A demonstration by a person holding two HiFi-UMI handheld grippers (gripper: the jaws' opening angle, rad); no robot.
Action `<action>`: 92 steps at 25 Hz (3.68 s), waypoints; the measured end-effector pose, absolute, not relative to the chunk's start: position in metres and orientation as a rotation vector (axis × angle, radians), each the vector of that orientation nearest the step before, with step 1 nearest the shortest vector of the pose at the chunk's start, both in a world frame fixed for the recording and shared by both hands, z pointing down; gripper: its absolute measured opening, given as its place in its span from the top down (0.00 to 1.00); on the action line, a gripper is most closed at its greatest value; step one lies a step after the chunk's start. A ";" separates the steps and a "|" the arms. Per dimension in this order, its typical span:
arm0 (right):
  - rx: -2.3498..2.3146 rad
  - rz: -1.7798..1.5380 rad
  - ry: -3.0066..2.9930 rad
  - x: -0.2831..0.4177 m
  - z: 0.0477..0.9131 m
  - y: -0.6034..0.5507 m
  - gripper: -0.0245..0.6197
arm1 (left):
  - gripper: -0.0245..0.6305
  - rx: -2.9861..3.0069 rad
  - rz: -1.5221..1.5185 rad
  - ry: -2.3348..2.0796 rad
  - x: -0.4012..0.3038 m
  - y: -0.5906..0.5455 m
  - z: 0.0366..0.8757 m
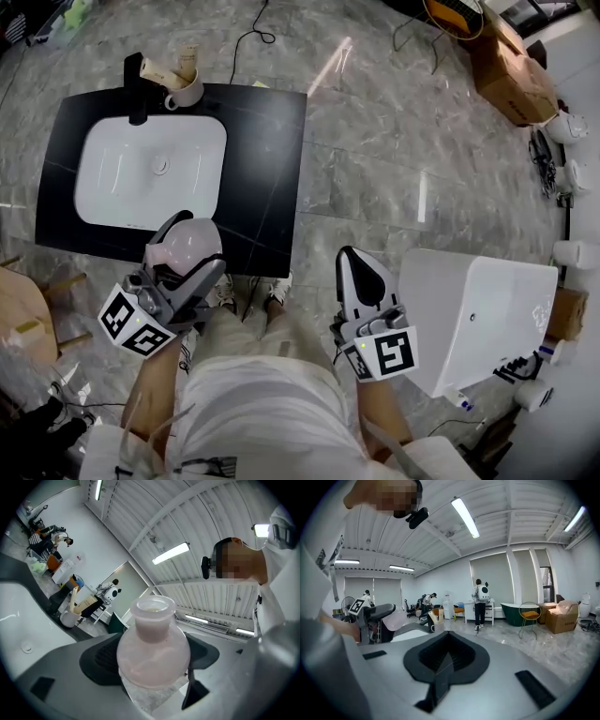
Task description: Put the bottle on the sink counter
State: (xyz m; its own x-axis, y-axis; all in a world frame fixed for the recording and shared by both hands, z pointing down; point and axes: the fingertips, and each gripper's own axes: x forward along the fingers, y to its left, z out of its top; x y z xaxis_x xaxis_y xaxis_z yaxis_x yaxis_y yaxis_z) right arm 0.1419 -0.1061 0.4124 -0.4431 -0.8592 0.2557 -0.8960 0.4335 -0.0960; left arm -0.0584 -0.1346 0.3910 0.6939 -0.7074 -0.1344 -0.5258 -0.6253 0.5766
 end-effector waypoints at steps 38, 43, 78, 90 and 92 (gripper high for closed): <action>1.566 0.471 -2.460 0.163 0.470 -0.122 0.95 | 0.35 2.494 0.598 -1.009 0.027 -0.178 0.626; 1.569 0.481 -2.465 0.164 0.471 -0.123 0.95 | 0.35 2.565 0.752 -0.983 0.037 -0.171 0.638; 1.549 0.427 -2.522 0.175 0.446 -0.111 0.95 | 0.18 2.666 0.883 -0.880 0.053 -0.122 0.631; 1.475 0.286 -2.619 0.157 0.398 -0.111 0.95 | 0.19 2.558 0.680 -1.055 0.007 -0.117 0.573; 1.470 0.266 -2.627 0.157 0.391 -0.109 0.95 | 0.19 2.541 0.667 -1.107 -0.004 -0.115 0.563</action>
State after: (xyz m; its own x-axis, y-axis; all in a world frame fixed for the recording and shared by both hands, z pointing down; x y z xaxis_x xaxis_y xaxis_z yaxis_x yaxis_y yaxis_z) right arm 0.1568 -0.1091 0.3905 -0.5213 -0.8323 0.1886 -0.8532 0.5129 -0.0945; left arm -0.0042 -0.1150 0.5627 0.5977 -0.6106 0.5195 -0.7447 -0.6628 0.0778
